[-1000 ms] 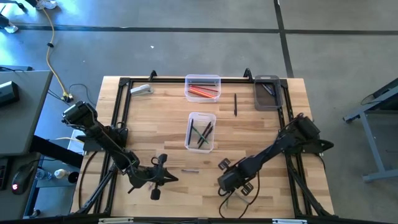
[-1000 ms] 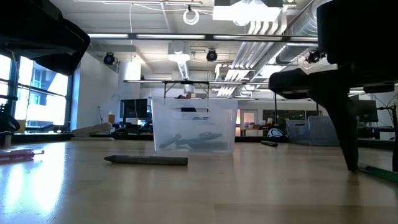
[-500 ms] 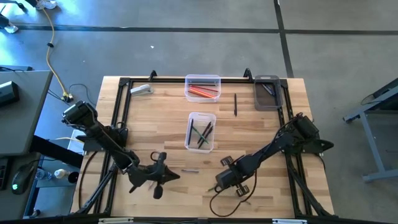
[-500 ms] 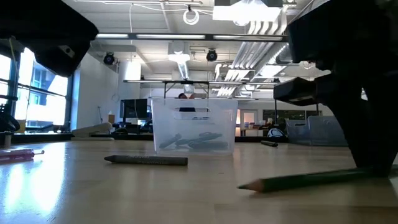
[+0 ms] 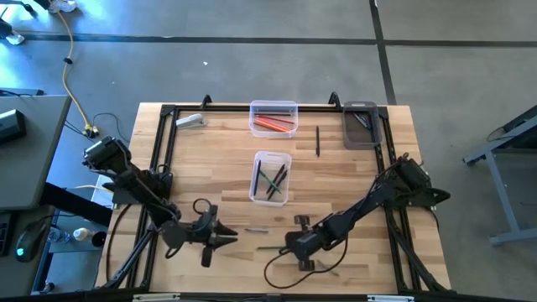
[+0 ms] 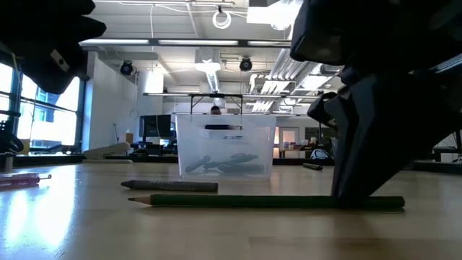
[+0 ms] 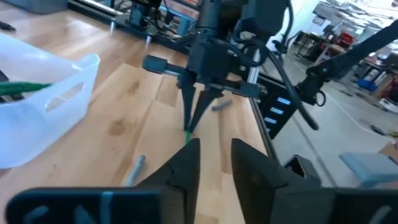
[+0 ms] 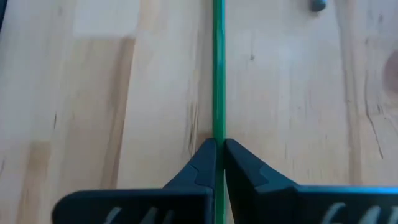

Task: Sort crayons/erasers/pens/pencils in bins
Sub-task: Put the green color pencil into the top transparent bin

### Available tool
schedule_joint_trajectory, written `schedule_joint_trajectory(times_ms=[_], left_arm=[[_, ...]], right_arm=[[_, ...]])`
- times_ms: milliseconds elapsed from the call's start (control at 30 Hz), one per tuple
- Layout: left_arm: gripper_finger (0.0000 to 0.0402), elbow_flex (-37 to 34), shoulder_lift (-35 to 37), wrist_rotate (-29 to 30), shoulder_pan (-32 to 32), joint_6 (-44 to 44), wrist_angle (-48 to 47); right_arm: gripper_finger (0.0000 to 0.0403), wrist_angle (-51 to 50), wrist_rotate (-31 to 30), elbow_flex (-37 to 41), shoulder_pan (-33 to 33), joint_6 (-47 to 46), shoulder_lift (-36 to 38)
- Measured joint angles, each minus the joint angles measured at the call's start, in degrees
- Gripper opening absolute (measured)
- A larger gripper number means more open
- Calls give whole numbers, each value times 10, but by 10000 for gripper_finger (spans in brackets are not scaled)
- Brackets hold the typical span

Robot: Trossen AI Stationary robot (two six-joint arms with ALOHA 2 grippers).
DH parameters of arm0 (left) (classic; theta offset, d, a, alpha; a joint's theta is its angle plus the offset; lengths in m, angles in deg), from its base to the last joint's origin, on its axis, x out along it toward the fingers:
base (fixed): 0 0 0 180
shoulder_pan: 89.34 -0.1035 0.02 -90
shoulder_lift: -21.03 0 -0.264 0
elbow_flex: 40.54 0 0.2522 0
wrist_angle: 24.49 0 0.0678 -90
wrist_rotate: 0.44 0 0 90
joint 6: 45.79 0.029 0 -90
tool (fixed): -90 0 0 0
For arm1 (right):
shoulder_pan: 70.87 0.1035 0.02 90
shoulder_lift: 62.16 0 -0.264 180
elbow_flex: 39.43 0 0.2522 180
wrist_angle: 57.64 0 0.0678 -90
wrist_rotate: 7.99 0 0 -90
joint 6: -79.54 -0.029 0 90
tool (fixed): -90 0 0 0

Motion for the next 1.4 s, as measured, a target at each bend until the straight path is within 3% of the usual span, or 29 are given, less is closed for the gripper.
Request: schedule_joint_trajectory(times_ms=[300, 533, 900, 1167, 1400], left_arm=[[135, 0, 0, -14, 0, -26, 0], [139, 0, 0, -14, 0, -14, 0], [130, 0, 0, -11, 0, -45, -1], [167, 0, 0, 2, 0, -67, 17], [201, 0, 0, 34, -3, -74, 74]], right_arm=[[4, 14, -4, 7, 0, -35, 0], [4, -2, -2, 7, -2, -78, 10], [4, -41, -78, 8, 10, -141, 68], [4, -20, -137, 8, 27, -158, 82], [4, 57, -174, 8, 32, -147, 84]])
